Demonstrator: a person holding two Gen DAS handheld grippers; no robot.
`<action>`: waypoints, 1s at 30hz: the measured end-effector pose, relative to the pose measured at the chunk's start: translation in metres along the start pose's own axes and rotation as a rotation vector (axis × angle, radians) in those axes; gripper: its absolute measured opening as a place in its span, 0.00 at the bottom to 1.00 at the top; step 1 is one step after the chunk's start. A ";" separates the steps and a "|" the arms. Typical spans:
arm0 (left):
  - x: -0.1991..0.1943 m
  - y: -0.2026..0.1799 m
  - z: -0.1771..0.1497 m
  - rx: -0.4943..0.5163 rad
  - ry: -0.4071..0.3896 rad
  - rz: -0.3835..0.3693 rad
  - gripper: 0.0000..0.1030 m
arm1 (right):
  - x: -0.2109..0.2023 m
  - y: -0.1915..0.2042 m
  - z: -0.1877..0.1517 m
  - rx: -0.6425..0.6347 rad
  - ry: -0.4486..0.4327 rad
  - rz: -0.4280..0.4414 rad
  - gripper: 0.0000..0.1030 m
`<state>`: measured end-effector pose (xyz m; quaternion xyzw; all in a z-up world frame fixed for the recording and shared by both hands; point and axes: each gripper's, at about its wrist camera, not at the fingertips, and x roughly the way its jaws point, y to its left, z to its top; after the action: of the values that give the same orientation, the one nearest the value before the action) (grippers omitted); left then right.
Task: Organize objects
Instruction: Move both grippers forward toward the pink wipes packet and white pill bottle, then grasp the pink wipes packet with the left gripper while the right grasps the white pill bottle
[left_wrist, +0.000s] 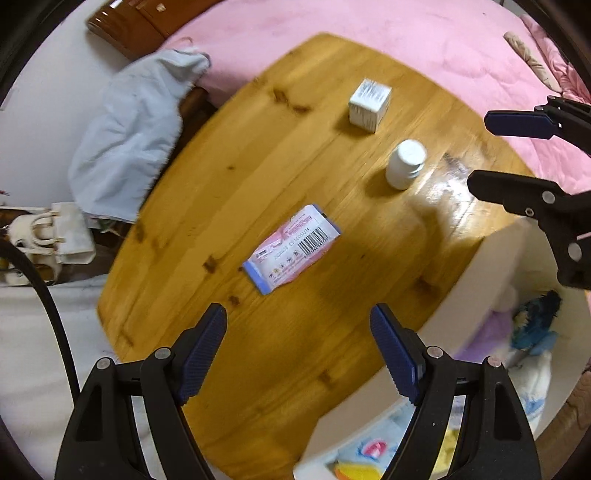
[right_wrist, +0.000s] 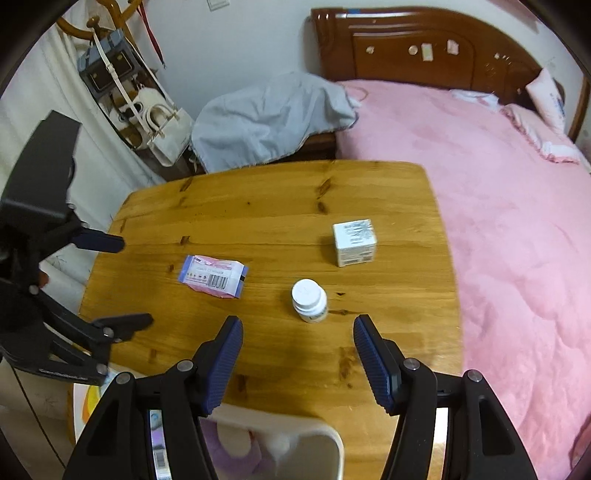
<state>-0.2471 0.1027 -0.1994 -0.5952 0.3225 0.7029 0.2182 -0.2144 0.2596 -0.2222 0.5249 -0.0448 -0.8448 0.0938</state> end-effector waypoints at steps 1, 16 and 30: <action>0.008 0.003 0.003 0.001 0.010 -0.008 0.80 | 0.007 0.001 0.002 -0.001 0.012 -0.001 0.61; 0.079 0.028 0.020 0.004 0.105 -0.063 0.80 | 0.070 -0.001 0.022 0.035 0.116 -0.008 0.61; 0.087 0.020 0.024 0.048 0.111 -0.115 0.74 | 0.097 -0.008 0.025 0.092 0.209 0.006 0.35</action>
<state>-0.2942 0.0992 -0.2782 -0.6455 0.3160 0.6472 0.2542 -0.2792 0.2468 -0.2978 0.6135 -0.0751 -0.7824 0.0762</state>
